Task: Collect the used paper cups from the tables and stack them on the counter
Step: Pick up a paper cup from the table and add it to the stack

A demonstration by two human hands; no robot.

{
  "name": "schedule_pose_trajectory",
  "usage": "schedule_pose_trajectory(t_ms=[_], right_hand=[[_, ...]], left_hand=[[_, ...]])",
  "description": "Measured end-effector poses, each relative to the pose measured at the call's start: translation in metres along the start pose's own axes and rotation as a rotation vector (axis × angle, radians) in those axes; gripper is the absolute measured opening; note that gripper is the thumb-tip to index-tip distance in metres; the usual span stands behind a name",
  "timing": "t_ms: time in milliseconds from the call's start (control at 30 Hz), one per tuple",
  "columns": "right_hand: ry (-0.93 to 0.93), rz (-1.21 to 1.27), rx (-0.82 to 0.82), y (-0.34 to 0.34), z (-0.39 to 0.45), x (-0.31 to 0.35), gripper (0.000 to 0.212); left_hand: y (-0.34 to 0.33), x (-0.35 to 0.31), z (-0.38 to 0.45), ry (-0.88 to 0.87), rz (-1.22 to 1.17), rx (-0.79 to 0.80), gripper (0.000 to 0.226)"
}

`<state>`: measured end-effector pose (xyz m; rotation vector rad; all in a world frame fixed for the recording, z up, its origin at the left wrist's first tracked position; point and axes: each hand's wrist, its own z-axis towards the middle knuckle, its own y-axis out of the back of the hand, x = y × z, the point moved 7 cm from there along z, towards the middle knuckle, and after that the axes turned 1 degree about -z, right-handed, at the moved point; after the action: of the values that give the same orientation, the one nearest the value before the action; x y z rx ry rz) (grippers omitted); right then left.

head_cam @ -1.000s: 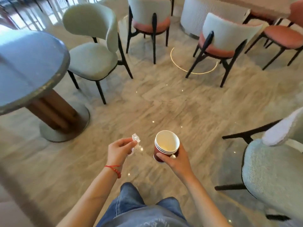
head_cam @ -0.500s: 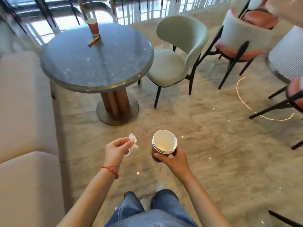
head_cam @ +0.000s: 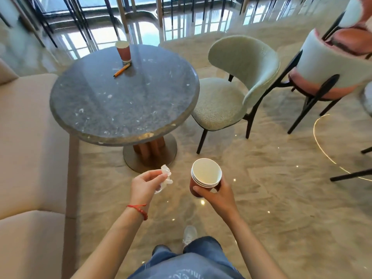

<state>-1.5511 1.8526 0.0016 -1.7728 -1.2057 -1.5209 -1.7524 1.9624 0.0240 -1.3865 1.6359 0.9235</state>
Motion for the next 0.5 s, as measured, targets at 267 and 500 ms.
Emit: schedule_pose_trajectory(t_ms=[267, 500], right_hand=[[-0.002, 0.063, -0.112, 0.048, 0.070, 0.017, 0.060], [-0.030, 0.127, -0.322, 0.090, 0.098, 0.018, 0.062]], left_hand=[[-0.083, -0.040, 0.057, -0.043, 0.079, 0.102, 0.008], [-0.171, -0.068, 0.103, -0.071, 0.215, 0.319, 0.007]])
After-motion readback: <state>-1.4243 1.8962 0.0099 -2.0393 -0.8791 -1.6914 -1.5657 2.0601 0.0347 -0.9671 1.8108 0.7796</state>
